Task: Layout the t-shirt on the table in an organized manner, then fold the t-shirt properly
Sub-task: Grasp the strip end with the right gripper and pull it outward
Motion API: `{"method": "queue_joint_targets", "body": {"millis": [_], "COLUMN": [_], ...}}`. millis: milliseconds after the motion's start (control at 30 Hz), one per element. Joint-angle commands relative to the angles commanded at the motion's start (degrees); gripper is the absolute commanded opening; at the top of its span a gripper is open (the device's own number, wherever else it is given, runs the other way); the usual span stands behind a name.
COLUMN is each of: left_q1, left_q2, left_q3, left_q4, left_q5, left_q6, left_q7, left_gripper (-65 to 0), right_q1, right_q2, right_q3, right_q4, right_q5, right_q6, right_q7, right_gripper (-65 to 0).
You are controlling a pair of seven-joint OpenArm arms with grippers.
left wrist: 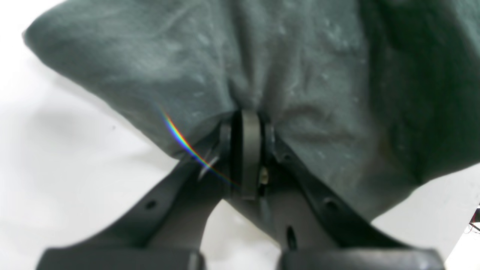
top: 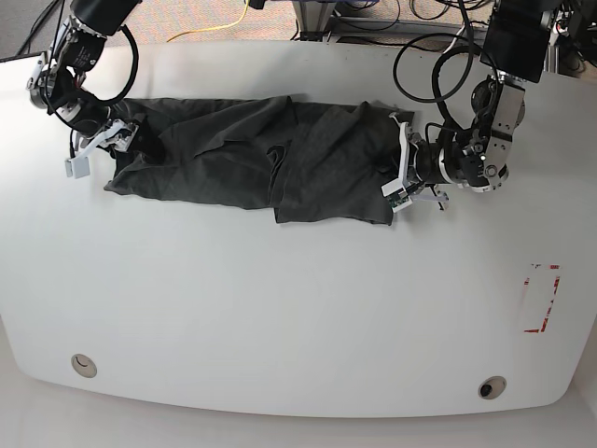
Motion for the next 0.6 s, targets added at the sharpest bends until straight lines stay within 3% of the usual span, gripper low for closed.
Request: {"method": "queue_joint_targets", "body": {"millis": [167, 300, 433, 500, 600], "left_q1": [0.18, 0.26, 0.35, 0.35, 0.35], "left_q2": [0.0, 0.0, 0.0, 0.09, 0.18], "left_q3": [0.0, 0.0, 0.0, 0.09, 0.18], "left_q4": [0.0, 0.0, 0.0, 0.0, 0.0], "left_q5": [0.0, 0.0, 0.0, 0.0, 0.0], "left_q6": [0.0, 0.0, 0.0, 0.0, 0.0], "left_q7": [0.0, 0.0, 0.0, 0.0, 0.0], "left_gripper": [-62.9, -62.9, -62.9, -62.9, -62.9], "right_q1": [0.0, 0.0, 0.0, 0.0, -0.09], "right_q2": [-0.53, -0.53, -0.26, 0.0, 1.05], "right_q3": [0.0, 0.0, -0.09, -0.09, -0.09], "right_q4": [0.0, 0.0, 0.09, 0.44, 2.46], "right_q5": [-0.09, -0.18, -0.18, -0.18, -0.18], "right_q6": [0.0, 0.0, 0.0, 0.0, 0.0], "right_q7": [1.85, 2.2, 2.2, 2.29, 2.29], "right_gripper": [-1.4, -22.2, -52.3, -63.6, -65.0]}}
